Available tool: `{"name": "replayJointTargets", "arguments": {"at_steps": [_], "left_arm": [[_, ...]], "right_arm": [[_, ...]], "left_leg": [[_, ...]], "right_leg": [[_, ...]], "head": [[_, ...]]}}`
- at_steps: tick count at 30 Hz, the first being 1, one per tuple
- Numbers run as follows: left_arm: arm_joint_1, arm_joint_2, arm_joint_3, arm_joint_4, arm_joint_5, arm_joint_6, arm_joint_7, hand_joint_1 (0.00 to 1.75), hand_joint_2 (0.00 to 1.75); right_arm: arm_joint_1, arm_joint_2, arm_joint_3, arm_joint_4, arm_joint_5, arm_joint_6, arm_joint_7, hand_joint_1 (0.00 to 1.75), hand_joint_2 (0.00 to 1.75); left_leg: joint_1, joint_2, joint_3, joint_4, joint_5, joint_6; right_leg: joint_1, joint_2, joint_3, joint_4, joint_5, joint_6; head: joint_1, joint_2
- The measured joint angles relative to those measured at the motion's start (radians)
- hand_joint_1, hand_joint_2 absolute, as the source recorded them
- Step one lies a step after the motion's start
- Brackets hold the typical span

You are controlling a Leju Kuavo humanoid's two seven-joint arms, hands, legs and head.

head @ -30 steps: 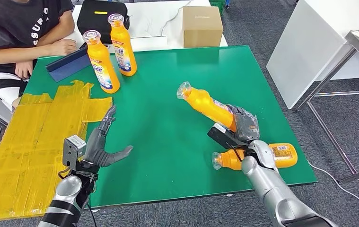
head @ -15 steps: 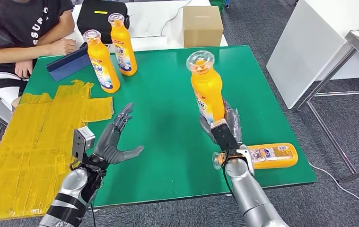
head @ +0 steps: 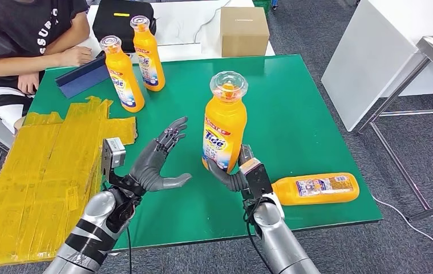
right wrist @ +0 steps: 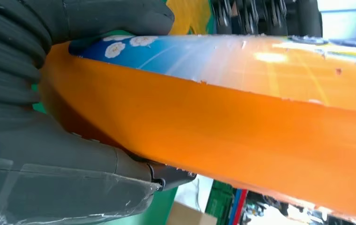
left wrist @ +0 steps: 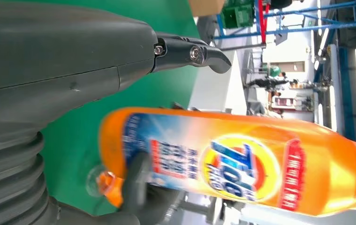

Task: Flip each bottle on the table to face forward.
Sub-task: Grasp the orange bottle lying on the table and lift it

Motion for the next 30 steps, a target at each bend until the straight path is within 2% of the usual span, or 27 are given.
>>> {"name": "replayJointTargets", "arguments": {"at_steps": [7, 21, 30], "left_arm": [[-0.025, -0.022, -0.035, 0.011, 0.142, 0.017, 0.029, 0.0, 1.75], [-0.033, -0.025, -0.058, 0.013, 0.171, 0.029, 0.034, 0.0, 1.75], [-0.04, -0.032, -0.09, 0.006, 0.228, 0.033, 0.037, 0.0, 1.75]], "right_arm": [[0.001, 0.03, 0.074, 0.065, 0.006, 0.009, -0.01, 1.75, 1.75], [0.002, 0.041, 0.118, 0.122, 0.014, -0.004, -0.016, 1.75, 1.75], [-0.005, 0.044, 0.141, 0.173, 0.064, -0.113, -0.027, 1.75, 1.75]], "left_leg": [[0.0, 0.0, 0.0, 0.0, 0.0, 0.0], [0.0, 0.0, 0.0, 0.0, 0.0, 0.0], [0.0, 0.0, -0.001, 0.0, 0.0, 0.0]], "right_leg": [[0.0, 0.0, 0.0, 0.0, 0.0, 0.0], [0.0, 0.0, 0.0, 0.0, 0.0, 0.0], [0.0, 0.0, 0.0, 0.0, 0.0, 0.0]], "head": [[0.0, 0.0], [0.0, 0.0], [0.0, 0.0]]}}
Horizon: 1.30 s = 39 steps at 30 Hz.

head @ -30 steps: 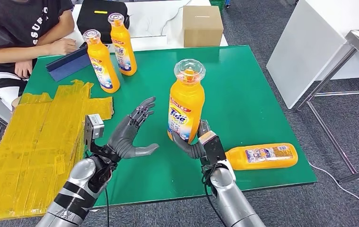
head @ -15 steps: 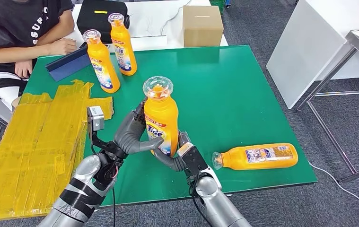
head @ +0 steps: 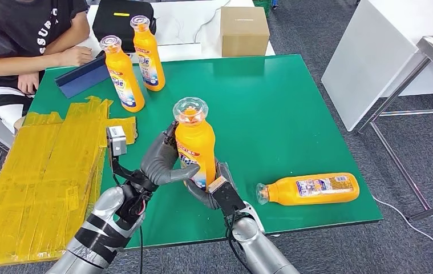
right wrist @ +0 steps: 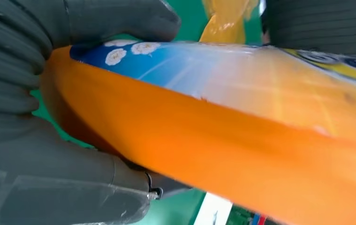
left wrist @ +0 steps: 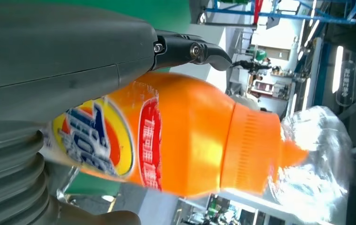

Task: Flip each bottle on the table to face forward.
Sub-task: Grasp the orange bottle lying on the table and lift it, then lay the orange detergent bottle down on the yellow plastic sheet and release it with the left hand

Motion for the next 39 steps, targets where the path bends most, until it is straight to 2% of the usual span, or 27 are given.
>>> {"name": "replayJointTargets", "arguments": {"at_steps": [13, 29, 30, 33, 34, 39], "left_arm": [[-0.003, 0.0, -0.02, 0.025, -0.004, 0.052, -0.014, 0.0, 1.75], [-0.003, 0.0, -0.018, 0.062, -0.025, 0.073, -0.029, 0.0, 1.75], [-0.003, 0.0, -0.018, 0.063, -0.027, 0.075, -0.03, 0.28, 1.75], [-0.003, -0.001, -0.017, 0.065, -0.032, 0.089, -0.037, 1.59, 1.75], [-0.002, -0.002, -0.016, 0.066, -0.034, 0.097, -0.04, 1.75, 1.75], [0.002, -0.008, -0.009, 0.065, -0.041, 0.124, -0.054, 1.75, 1.75]], "right_arm": [[-0.049, 0.008, 0.064, 0.101, 0.227, -0.273, 0.057, 1.75, 1.75], [-0.085, 0.013, 0.107, 0.179, 0.301, -0.37, 0.097, 1.75, 1.75], [-0.087, 0.014, 0.109, 0.183, 0.309, -0.376, 0.1, 1.75, 1.75], [-0.092, 0.017, 0.114, 0.192, 0.328, -0.389, 0.109, 1.75, 1.75], [-0.094, 0.018, 0.117, 0.195, 0.332, -0.391, 0.112, 1.75, 1.75], [-0.104, 0.02, 0.124, 0.208, 0.336, -0.395, 0.12, 1.75, 1.75]], "left_leg": [[0.0, 0.0, 0.0, 0.0, 0.0, 0.0], [0.0, 0.0, 0.0, 0.0, 0.0, 0.0], [0.0, 0.0, 0.0, 0.0, 0.0, 0.0], [0.0, 0.001, 0.0, 0.0, 0.0, 0.0], [0.0, 0.001, 0.0, 0.0, 0.0, 0.0], [0.0, 0.0, 0.0, 0.0, 0.0, 0.0]], "right_leg": [[0.0, 0.0, 0.0, 0.0, 0.0, 0.0], [0.0, 0.0, 0.0, 0.0, 0.0, 0.0], [0.0, 0.0, -0.001, 0.0, 0.0, 0.0], [0.0, 0.0, -0.001, 0.0, 0.0, 0.0], [0.0, 0.0, -0.001, 0.0, 0.0, 0.0], [0.0, 0.0, -0.001, 0.0, 0.0, 0.0]], "head": [[0.0, 0.0], [0.0, 0.0], [0.0, 0.0], [0.0, 0.0], [0.0, 0.0], [0.0, 0.0]]}}
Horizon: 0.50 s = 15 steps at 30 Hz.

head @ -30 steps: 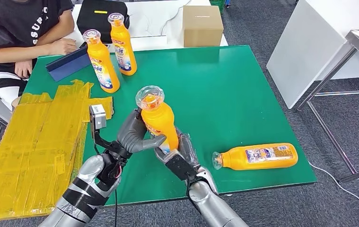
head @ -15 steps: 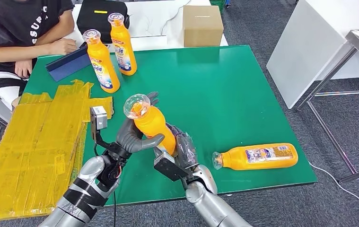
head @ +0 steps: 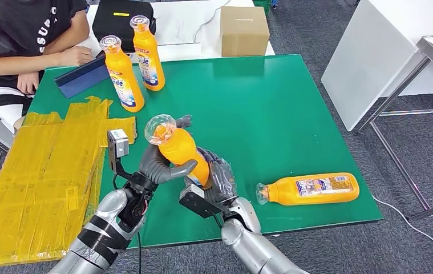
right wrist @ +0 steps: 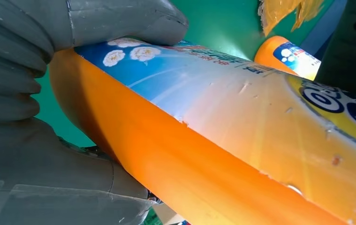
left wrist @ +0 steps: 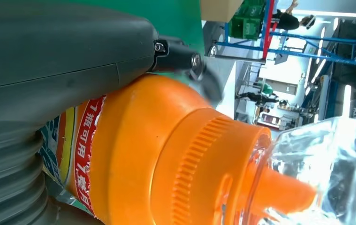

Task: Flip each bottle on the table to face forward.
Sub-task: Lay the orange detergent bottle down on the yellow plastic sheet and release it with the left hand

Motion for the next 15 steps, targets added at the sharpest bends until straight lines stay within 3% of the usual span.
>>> {"name": "replayJointTargets", "arguments": {"at_steps": [15], "left_arm": [[0.005, -0.003, 0.013, 0.0, -0.003, 0.007, -0.002, 1.75, 1.75]], "right_arm": [[-0.004, 0.002, 0.01, 0.012, -0.001, -0.001, 0.0, 1.75, 1.75]], "left_leg": [[0.0, 0.0, 0.0, 0.0, 0.0, 0.0]], "right_leg": [[0.0, 0.0, 0.0, 0.0, 0.0, 0.0]], "head": [[0.0, 0.0]]}}
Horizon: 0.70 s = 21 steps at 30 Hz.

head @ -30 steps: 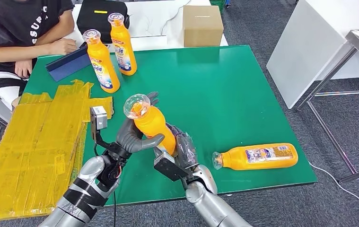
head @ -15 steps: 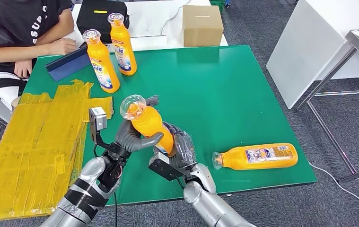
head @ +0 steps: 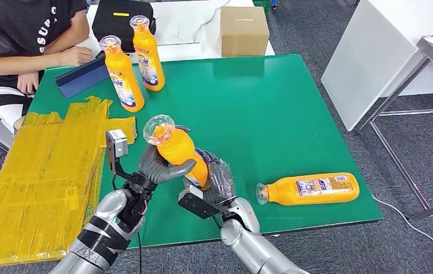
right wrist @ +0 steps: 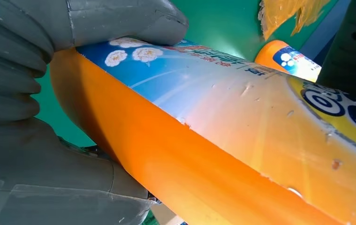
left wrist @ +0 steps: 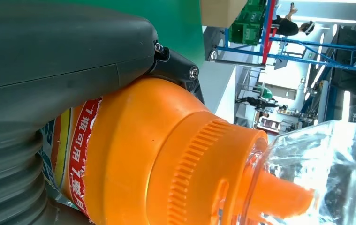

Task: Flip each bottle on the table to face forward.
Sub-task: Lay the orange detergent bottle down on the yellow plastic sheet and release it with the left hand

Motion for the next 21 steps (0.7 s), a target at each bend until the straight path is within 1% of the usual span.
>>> {"name": "replayJointTargets", "arguments": {"at_steps": [10, 12, 14, 16, 18, 21], "left_arm": [[0.001, -0.003, 0.002, -0.009, -0.014, 0.017, -0.008, 1.75, 1.75], [0.002, -0.003, 0.002, -0.021, -0.024, 0.028, -0.014, 1.75, 1.75], [0.007, 0.002, 0.004, -0.042, -0.062, 0.066, -0.04, 1.75, 1.75], [0.019, 0.021, 0.016, -0.093, -0.197, 0.178, -0.1, 1.75, 1.75], [0.029, 0.055, 0.053, -0.167, -0.405, 0.32, -0.139, 1.75, 1.75], [0.041, 0.106, 0.143, -0.255, -0.728, 0.462, -0.113, 1.75, 1.75]], "right_arm": [[0.0, 0.0, 0.001, -0.002, -0.03, 0.001, -0.016, 1.73, 1.75], [0.005, -0.002, 0.0, -0.017, -0.049, 0.009, -0.023, 0.86, 1.75], [0.021, -0.008, -0.002, -0.052, -0.08, 0.034, -0.035, 0.0, 1.75], [0.065, -0.027, -0.012, -0.142, -0.129, 0.087, -0.051, 0.0, 1.75], [0.138, -0.059, -0.037, -0.277, -0.184, 0.163, -0.052, 0.0, 1.75], [0.249, -0.104, -0.106, -0.478, -0.267, 0.294, -0.05, 0.0, 1.75]], "left_leg": [[0.0, 0.0, 0.0, 0.0, 0.0, 0.0], [0.0, 0.0, 0.0, 0.0, 0.0, 0.0], [0.0, 0.0, 0.0, 0.0, 0.0, 0.0], [0.0, 0.0, 0.0, 0.0, 0.0, 0.0], [0.0, 0.0, 0.0, 0.0, 0.0, 0.0], [0.0, 0.0, -0.001, 0.0, -0.001, -0.001]], "right_leg": [[0.0, 0.0, 0.0, 0.0, 0.0, 0.0], [0.0, 0.0, 0.0, 0.0, 0.0, 0.0], [0.0, 0.0, 0.0, 0.0, 0.0, 0.0], [0.0, 0.0, 0.0, 0.0, 0.0, 0.0], [0.0, 0.0, 0.0, 0.0, 0.0, 0.0], [0.001, 0.0, 0.0, 0.0, -0.001, -0.001]], "head": [[0.0, 0.0], [0.0, 0.0], [0.0, 0.0], [0.0, 0.0], [0.0, 0.0], [0.0, 0.0]]}}
